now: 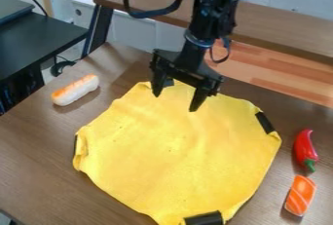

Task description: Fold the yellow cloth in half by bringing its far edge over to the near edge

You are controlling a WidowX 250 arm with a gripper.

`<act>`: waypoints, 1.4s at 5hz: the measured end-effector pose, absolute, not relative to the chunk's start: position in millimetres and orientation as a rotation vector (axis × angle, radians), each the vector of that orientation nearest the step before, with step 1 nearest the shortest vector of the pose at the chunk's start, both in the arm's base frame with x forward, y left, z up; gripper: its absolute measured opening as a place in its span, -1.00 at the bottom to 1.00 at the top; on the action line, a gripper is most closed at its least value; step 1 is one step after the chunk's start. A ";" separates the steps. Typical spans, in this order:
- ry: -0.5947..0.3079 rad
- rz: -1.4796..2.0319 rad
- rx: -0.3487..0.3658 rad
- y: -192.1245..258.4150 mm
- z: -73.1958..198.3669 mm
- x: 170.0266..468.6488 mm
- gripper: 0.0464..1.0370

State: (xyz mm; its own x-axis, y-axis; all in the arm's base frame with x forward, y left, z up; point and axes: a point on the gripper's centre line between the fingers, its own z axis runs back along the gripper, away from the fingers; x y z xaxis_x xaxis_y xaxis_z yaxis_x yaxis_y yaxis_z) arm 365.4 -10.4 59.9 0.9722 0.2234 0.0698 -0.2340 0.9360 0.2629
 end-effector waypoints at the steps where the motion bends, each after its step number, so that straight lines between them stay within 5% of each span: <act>1: -0.047 0.174 0.284 -5.4 46.7 377.0 0.92; 7: -0.253 -0.387 0.162 75.3 41.4 419.8 0.93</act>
